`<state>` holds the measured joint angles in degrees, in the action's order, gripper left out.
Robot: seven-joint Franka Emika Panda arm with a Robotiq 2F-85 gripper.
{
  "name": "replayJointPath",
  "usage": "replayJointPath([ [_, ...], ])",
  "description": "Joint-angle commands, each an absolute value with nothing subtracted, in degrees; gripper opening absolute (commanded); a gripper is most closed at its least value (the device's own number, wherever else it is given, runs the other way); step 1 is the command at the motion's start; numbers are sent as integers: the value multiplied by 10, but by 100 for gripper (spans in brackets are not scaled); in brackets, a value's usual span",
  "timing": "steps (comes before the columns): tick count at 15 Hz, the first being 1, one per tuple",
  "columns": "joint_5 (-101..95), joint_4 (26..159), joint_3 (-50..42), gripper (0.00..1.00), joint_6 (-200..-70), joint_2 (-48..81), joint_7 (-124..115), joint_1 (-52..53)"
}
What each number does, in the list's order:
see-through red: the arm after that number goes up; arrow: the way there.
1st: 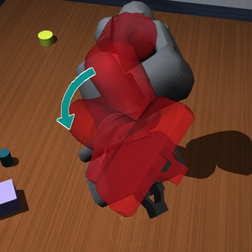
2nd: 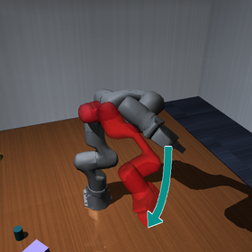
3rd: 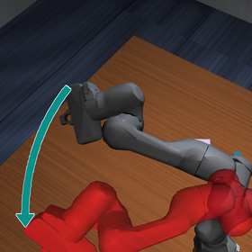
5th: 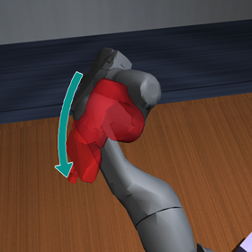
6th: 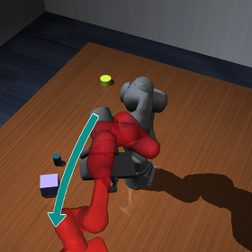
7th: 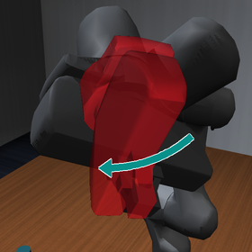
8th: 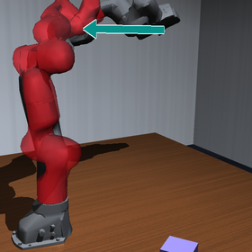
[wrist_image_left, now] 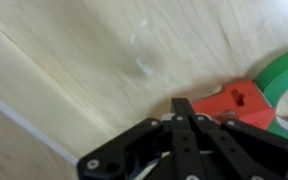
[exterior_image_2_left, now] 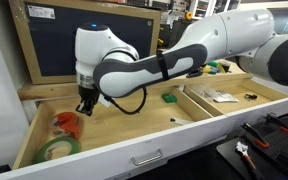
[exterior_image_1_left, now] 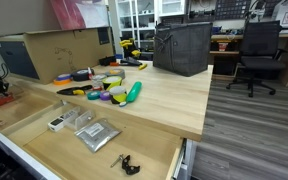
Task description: Put the tape and tape dispenser into the drawer
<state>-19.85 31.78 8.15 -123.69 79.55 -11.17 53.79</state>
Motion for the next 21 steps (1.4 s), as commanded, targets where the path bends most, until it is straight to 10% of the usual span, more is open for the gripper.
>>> replayJointPath([
  [1, -193, 354, 82, 0, -1126, 742, -117, 527],
  [9, -180, 364, 103, 0, -1015, 720, -116, 515],
  [10, -193, 324, 92, 26, -1037, 752, -114, 525],
  [11, -193, 324, 93, 3, -1036, 753, -114, 524],
  [14, -193, 324, 93, 25, -1036, 755, -114, 525],
  [20, -193, 324, 93, 26, -1036, 755, -114, 525],
  [21, -193, 324, 93, 51, -1036, 755, -114, 525],
])
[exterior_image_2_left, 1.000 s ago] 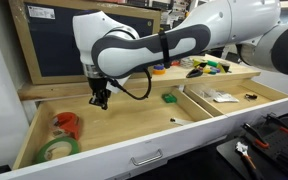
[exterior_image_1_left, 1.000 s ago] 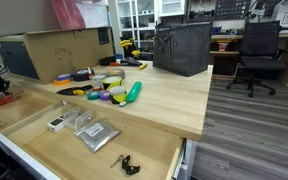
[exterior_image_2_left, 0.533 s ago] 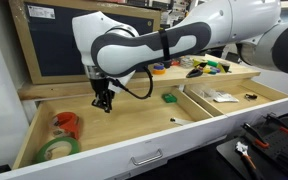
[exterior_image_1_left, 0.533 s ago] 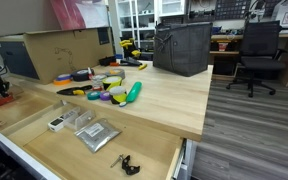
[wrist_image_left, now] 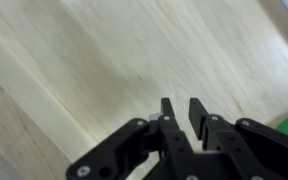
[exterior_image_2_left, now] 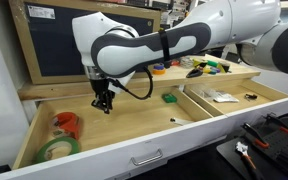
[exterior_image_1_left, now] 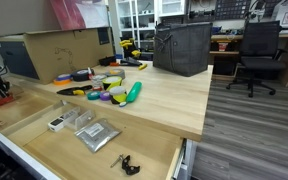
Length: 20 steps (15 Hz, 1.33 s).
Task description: Put the tape and tape dispenser into the drawer
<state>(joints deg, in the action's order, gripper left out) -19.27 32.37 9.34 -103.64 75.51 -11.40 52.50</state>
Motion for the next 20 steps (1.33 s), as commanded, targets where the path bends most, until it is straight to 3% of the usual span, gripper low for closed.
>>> replayJointPath([
  [1, -196, 325, 92, 52, -1042, 754, -112, 526],
  [8, -229, 359, 87, 99, -1123, 722, -135, 532],
  [20, -239, 368, 89, 100, -1127, 638, -169, 545],
])
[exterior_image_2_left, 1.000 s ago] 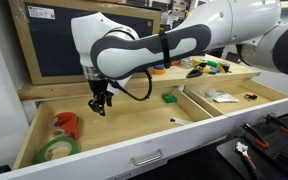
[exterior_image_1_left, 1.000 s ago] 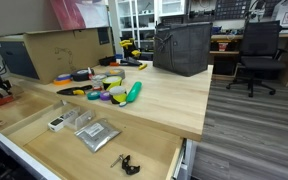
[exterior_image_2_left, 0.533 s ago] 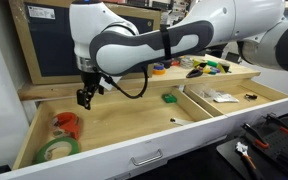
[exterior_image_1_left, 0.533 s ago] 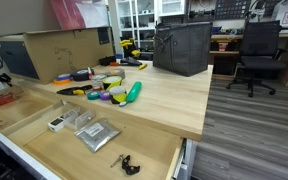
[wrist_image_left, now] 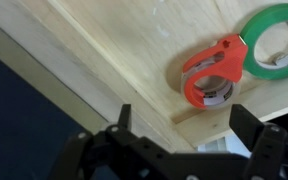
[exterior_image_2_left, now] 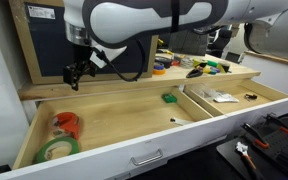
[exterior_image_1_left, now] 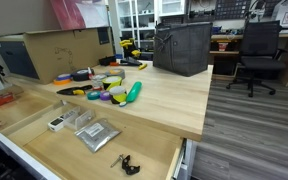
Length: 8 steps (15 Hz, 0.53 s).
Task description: Put the tape and tape dispenser into the drawer
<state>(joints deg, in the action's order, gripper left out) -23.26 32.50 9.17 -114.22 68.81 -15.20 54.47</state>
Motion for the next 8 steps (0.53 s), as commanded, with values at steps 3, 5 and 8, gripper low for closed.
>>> replayJointPath([
  [3, -237, 370, 89, 100, -1120, 615, -173, 540],
  [5, -234, 371, 91, 100, -1120, 602, -183, 534],
  [8, -231, 371, 93, 100, -1125, 583, -197, 524],
])
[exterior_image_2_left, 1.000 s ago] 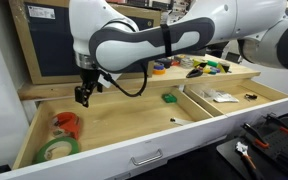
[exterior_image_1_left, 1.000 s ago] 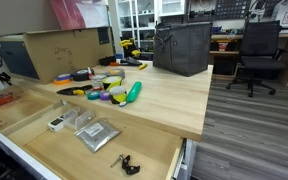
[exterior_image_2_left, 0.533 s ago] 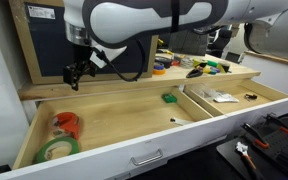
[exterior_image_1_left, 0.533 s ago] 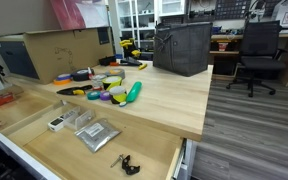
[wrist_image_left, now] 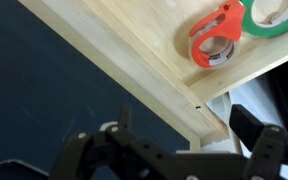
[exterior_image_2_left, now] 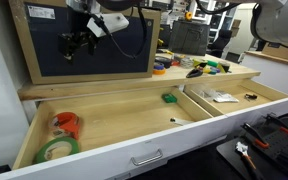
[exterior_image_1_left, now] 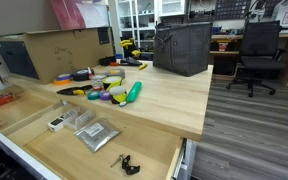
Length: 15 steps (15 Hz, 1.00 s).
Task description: Put the tape and tape dispenser into the drawer
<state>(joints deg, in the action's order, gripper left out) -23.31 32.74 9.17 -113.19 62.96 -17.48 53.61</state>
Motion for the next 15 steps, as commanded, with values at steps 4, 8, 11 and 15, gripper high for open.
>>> replayJointPath([
  [4, -232, 371, 93, 100, -1122, 554, -211, 514],
  [8, -235, 371, 92, 100, -1119, 520, -214, 513],
  [11, -235, 371, 92, 100, -1115, 493, -220, 514],
  [15, -236, 374, 89, 100, -1101, 456, -247, 513],
])
